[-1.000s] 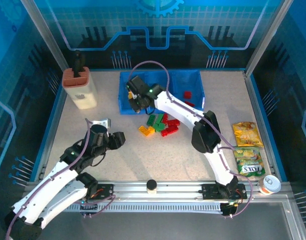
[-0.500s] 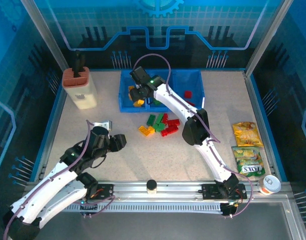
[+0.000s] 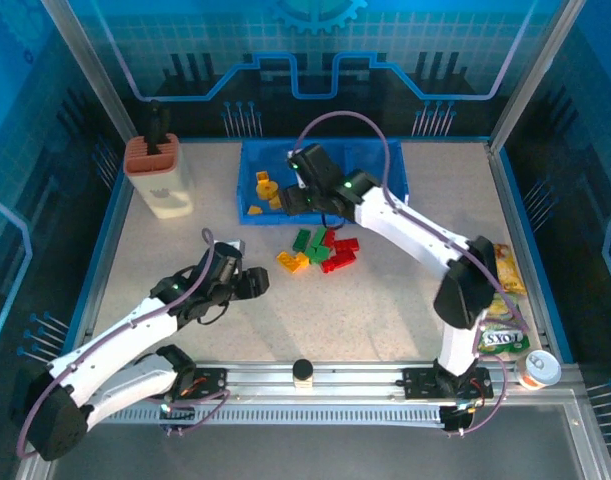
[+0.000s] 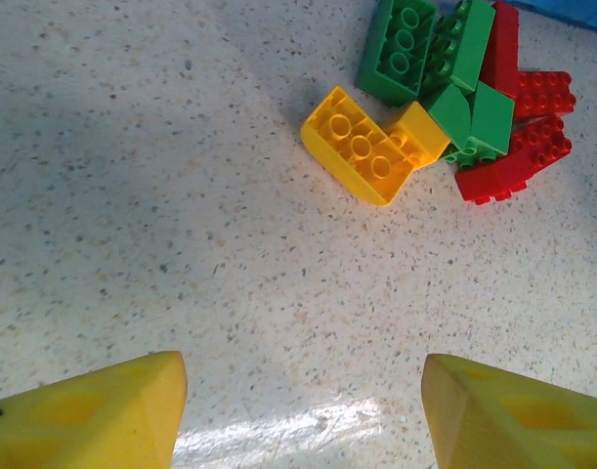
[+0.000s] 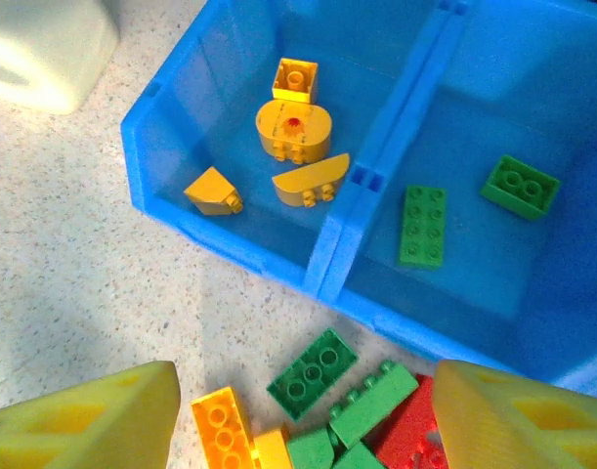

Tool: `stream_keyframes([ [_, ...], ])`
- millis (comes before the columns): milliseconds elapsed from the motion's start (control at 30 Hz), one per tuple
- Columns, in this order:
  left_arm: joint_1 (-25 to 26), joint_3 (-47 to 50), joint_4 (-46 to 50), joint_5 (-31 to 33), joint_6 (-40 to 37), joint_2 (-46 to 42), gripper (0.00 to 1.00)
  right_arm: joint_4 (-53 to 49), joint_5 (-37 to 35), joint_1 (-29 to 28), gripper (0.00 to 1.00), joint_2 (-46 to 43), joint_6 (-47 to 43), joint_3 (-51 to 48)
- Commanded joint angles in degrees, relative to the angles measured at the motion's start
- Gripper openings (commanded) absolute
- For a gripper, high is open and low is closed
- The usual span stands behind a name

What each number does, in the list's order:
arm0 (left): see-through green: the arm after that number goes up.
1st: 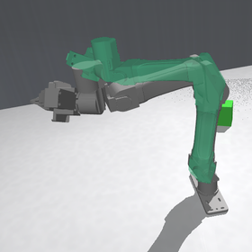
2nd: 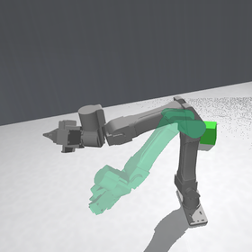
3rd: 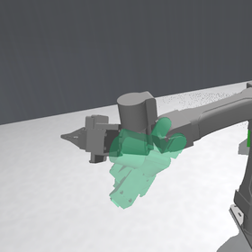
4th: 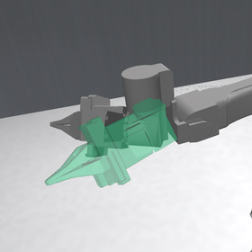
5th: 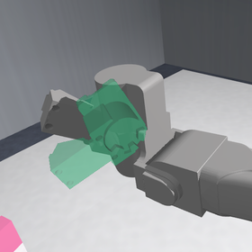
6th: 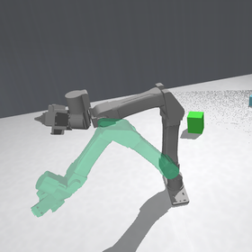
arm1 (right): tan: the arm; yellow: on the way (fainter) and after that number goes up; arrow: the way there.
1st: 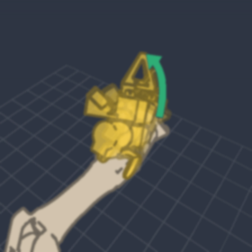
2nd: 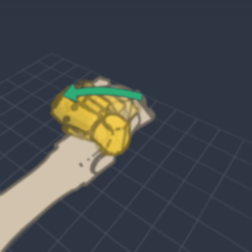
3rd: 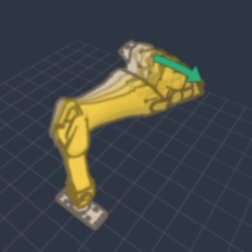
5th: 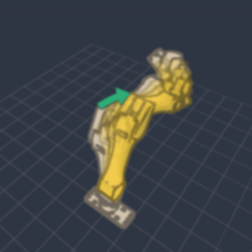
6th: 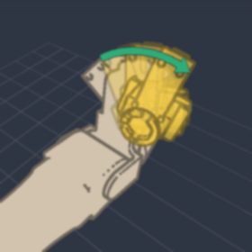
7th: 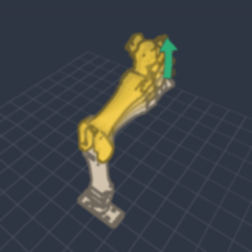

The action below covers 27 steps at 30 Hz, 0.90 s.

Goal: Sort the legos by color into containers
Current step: Place the lego in the container, then pick up the lego from the center of the table.

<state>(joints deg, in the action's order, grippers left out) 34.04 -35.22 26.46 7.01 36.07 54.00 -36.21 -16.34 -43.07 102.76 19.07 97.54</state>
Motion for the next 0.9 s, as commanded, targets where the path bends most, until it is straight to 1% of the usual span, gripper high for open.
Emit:
stream_keyframes([
  [0,0.6,-2.82,-4.76,-2.24,0.24,4.11,0.66,4.91,-1.53,0.16,0.7,-4.9,1.78,-8.68],
  [167,0.78,-6.55,-7.63,-3.57,-0.38,13.18,0.67,8.2,-1.75,1.79,0.7,-13.83,5.02,-24.23],
  [267,0.76,-9.64,-8.17,-3.88,-2.58,19.02,0.72,10.28,-0.66,3.66,0.71,-18.62,7.01,-32.67],
  [367,0.77,-13.87,-7.24,-4.2,-5.5,25.89,0.75,11.15,0.47,5.81,0.71,-22.58,8.71,-39.06],
  [467,0.8,-18.47,-5.15,-3.78,-8.51,32.7,0.75,11.39,0.55,7.3,0.71,-26.47,9.94,-44.35],
  [567,0.77,-22.02,-2.93,-1.47,-11.32,38.21,0.75,12.41,1.77,9.24,0.72,-30.36,11.05,-50.17],
  [633,0.8,-23.96,-1.32,-0.18,-13.16,40.62,0.76,12.9,2.72,10.56,0.72,-32.31,11.49,-53.21],
  [733,0.77,-27.2,1.34,-0.11,-16.82,44.05,0.77,13.39,4.17,12.46,0.74,-34.6,11.69,-56.6],
  [867,0.76,-31.29,5.43,3.02,-20.16,47.78,0.79,14.24,5.75,14.14,0.75,-36.39,11.78,-59.22],
])
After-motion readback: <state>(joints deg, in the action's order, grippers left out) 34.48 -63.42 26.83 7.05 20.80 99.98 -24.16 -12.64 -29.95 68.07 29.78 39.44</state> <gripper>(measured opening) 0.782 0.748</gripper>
